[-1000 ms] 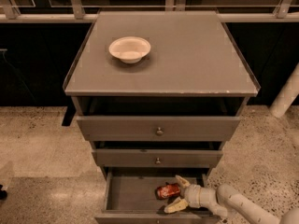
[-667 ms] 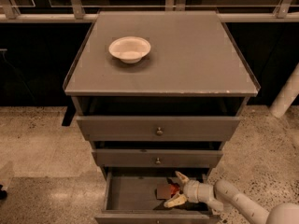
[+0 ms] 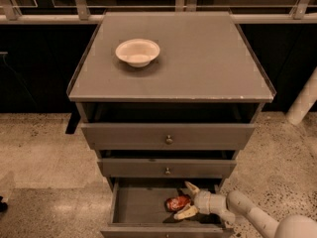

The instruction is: Pick coke can from bottom drawer and place on counter

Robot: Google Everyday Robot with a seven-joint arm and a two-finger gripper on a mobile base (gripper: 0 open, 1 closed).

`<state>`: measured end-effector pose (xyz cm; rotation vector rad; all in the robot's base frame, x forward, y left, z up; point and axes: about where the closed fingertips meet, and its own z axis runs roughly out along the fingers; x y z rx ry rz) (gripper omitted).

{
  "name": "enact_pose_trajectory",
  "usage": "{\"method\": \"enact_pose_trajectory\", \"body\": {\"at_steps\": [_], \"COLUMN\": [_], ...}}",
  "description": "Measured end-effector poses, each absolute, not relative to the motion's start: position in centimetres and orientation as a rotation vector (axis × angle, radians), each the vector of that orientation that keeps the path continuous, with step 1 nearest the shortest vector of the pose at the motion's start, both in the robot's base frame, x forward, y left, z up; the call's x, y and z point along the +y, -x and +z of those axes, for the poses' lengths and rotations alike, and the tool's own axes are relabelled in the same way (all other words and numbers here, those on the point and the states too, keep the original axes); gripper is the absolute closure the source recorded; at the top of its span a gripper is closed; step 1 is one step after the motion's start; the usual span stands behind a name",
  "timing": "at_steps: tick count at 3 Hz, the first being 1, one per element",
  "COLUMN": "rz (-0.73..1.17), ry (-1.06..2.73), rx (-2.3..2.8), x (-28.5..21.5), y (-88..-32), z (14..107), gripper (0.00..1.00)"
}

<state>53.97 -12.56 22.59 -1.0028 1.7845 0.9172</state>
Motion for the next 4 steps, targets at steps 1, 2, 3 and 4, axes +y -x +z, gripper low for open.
{"method": "enact_pose_trajectory", "body": {"at_steps": [1,2,3,4], "rz": [0.926,0.904,0.842,0.762], "ry": [1.047,1.094,1.163,1.244], "rx": [1.734,1.708,1.704,1.731], "x": [-11.5,-10.9,-10.5,-10.8], "y": [-55.1,-56.6,-58.0,-58.6], "z": [21.1,19.4,18.1,16.7], "gripper": [0.00,0.00,0.00,0.00]}}
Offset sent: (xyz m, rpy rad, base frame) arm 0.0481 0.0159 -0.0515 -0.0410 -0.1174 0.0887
